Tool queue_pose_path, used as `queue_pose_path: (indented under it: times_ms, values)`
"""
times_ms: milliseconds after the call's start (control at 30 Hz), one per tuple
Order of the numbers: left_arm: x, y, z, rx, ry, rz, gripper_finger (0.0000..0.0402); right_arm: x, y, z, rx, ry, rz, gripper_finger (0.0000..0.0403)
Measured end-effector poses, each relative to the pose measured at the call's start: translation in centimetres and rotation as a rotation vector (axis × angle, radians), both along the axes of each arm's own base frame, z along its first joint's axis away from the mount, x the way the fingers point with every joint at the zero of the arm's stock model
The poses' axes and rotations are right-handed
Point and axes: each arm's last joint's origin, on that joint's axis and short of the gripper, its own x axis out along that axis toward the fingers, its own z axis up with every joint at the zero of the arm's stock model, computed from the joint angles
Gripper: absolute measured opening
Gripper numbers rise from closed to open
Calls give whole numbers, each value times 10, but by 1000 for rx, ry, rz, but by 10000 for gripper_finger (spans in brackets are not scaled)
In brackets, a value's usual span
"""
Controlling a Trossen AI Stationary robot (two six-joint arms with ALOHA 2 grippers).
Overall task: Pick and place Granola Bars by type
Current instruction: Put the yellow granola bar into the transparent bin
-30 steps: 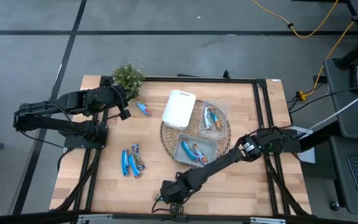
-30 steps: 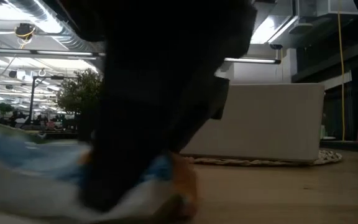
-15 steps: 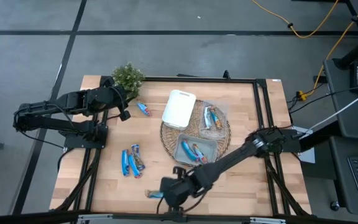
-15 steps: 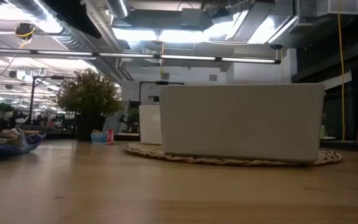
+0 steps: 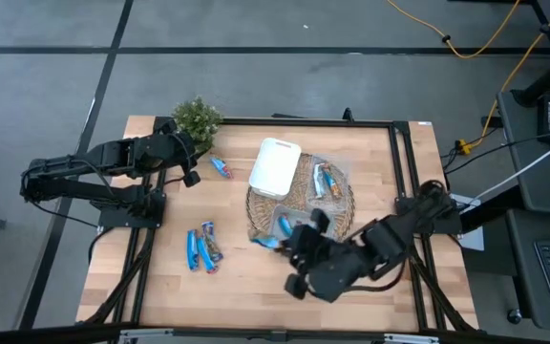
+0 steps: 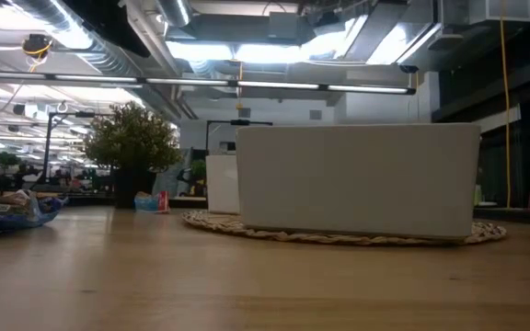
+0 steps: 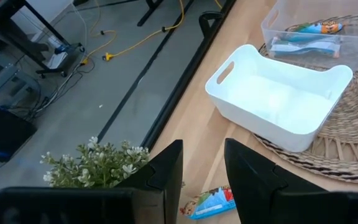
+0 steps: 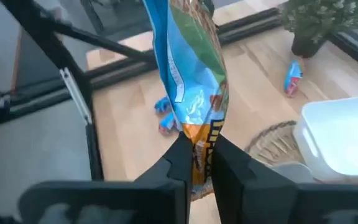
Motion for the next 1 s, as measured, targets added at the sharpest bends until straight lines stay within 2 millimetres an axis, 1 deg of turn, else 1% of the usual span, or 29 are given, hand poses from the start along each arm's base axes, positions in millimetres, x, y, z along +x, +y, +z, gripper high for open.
queue_pose_path:
  times_ms: [100, 200, 267, 333, 400, 500, 600, 700, 800, 867, 933, 1000]
  values:
    - [0, 0, 0, 0, 0, 0, 112, -12, -15, 8, -30, 49, -11, 49]
    - [0, 0, 0, 0, 0, 0, 112, -25, -36, 14, -79, 126, -47, 47]
    - [0, 0, 0, 0, 0, 0, 112, -36, -51, 18, -114, 188, -68, 45]
    - [0, 0, 0, 0, 0, 1, 112, -52, -68, 27, -142, 243, -85, 44]
    - [0, 0, 0, 1, -1, 4, 111, -65, -85, 41, -150, 221, -83, 45]
    - [0, 0, 0, -13, -15, 20, 112, -90, -111, 64, -167, 167, -81, 46]
    - [0, 0, 0, -22, -28, 40, 112, -115, -136, 82, -147, 124, -102, 43]
    - [0, 1, 0, -27, -37, 55, 112, -137, -157, 96, -147, 85, -119, 43]
    - [0, 1, 0, -48, -57, 71, 112, -159, -177, 107, -165, 58, -138, 45]
    - [-1, 1, 0, -54, -59, 75, 112, -169, -189, 111, -169, 49, -156, 46]
    - [-1, 1, 0, -54, -56, 75, 111, -174, -199, 113, -175, 58, -153, 45]
    - [-1, 1, 0, -55, -56, 75, 111, -175, -207, 113, -182, 80, -150, 43]
